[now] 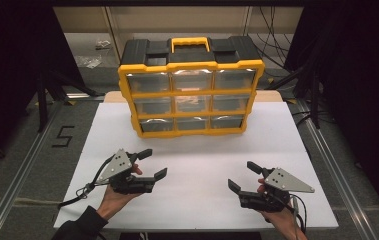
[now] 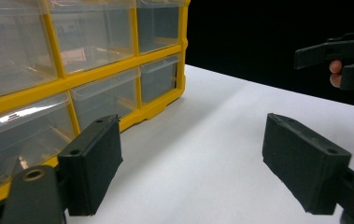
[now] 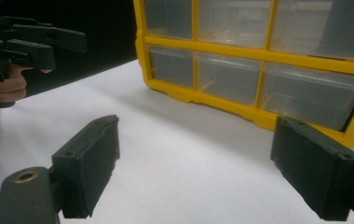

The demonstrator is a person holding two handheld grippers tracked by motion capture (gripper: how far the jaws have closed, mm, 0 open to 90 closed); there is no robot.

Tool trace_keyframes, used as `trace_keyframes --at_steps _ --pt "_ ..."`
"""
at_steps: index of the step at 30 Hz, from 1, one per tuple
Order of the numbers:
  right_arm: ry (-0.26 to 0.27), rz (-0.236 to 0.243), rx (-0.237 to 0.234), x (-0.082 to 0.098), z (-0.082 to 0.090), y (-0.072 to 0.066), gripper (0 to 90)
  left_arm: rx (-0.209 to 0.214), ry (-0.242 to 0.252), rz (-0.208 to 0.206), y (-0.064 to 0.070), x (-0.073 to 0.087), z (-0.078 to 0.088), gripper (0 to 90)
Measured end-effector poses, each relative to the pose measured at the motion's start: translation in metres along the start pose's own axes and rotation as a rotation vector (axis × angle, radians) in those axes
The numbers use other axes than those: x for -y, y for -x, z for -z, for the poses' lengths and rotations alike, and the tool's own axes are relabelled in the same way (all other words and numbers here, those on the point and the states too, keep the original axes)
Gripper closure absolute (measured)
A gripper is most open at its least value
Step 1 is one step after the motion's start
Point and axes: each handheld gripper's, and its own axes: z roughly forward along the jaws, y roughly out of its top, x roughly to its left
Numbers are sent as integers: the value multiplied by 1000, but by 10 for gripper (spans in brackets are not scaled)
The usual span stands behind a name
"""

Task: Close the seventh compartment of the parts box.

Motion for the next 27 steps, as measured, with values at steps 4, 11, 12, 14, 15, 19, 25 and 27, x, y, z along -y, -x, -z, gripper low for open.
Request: trace_keyframes --at_steps 4,11,12,14,15,19,25,27 --pt "3 1 1 0 0 0 165 -6 5 0 1 1 2 192" --pt "2 5 1 0 0 -1 164 -21 15 -4 1 1 8 189" --pt "1 5 1 0 0 -1 164 -23 16 -8 2 1 8 189" --pt "2 4 3 0 0 0 164 -25 16 -14 3 2 8 188" --pt "4 3 3 0 0 0 164 -26 13 -19 4 3 8 186" --pt "5 4 3 0 0 0 164 -19 9 -11 6 4 8 172" --pt "4 5 4 0 0 0 164 -32 14 -19 10 6 12 155" --pt "5 4 4 0 1 0 163 -39 13 -28 11 6 13 153"
